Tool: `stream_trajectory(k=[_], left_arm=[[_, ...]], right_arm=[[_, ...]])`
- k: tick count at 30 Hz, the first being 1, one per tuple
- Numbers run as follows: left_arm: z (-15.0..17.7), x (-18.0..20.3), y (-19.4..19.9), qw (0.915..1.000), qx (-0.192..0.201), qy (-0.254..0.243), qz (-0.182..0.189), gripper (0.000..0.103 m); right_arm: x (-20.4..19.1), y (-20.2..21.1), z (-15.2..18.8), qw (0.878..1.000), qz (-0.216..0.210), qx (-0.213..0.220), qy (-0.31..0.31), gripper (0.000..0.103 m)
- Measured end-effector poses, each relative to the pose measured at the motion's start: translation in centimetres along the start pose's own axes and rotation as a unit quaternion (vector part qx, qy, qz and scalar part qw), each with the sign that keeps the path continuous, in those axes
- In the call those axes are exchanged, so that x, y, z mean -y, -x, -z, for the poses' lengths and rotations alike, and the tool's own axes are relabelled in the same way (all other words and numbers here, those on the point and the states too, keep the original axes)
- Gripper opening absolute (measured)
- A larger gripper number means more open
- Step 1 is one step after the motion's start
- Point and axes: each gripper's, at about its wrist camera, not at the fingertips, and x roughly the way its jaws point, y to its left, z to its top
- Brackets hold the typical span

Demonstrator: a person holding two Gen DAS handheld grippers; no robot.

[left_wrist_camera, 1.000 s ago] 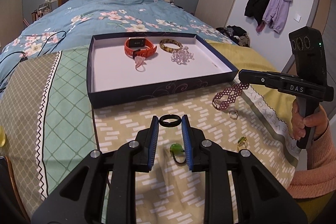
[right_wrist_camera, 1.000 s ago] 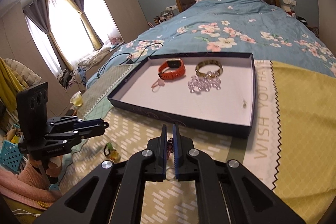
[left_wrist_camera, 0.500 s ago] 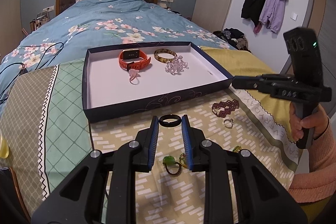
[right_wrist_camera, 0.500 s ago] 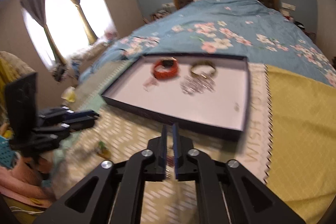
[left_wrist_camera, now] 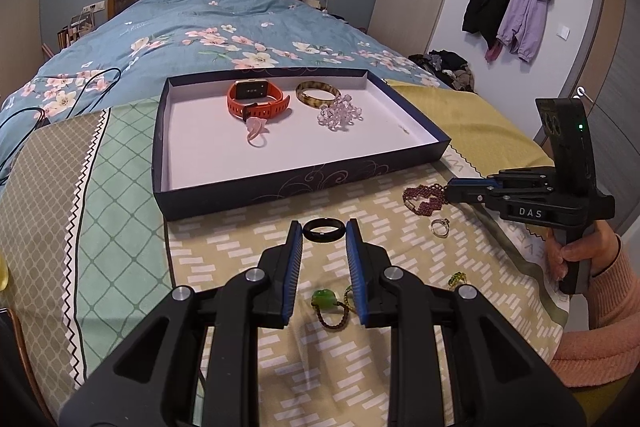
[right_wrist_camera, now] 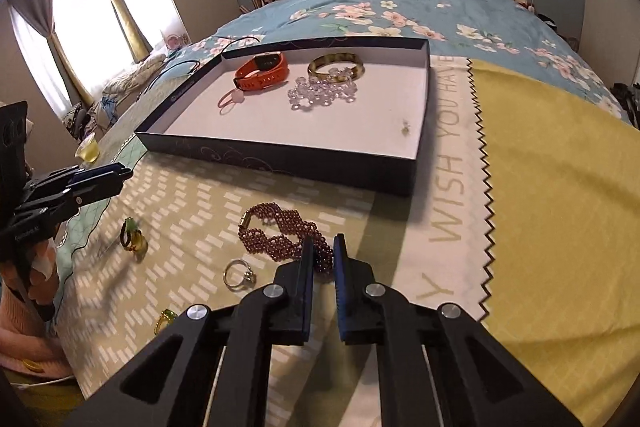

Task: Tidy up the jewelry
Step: 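Carry the beaded bracelet to the tray with the right tool while the left tool carries the ring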

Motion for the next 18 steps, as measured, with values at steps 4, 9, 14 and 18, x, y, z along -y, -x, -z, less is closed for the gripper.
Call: stream_trajectory(k=[4,9,14,18], left_arm=[[-0.1,0.0,-0.1,1.0000,0.001,-0.001,-0.001,0.023],[-0.7,0.1,0.1,0.9999,0.010,-0.004,-0.004,0.023],[-1.3,0.4,0.2,0.9998,0.015,-0.007,-0.007,0.023],[-1.8,0.6,0.4,0.9997,0.021,-0.012,-0.010,0.023]], right_arm=[[-0.1,0.9,-0.4,1.000,-0.018,0.020,-0.007,0.006],[-1.0,2.5,-1.6,0.998,-0.038,0.049,-0.001,0.006],[-2.2,3.9,-3.0,0.996,-0.051,0.075,0.014,0.006],[-2.7,4.5,-3.7,0.994,-0.057,0.086,0.020,0.006]])
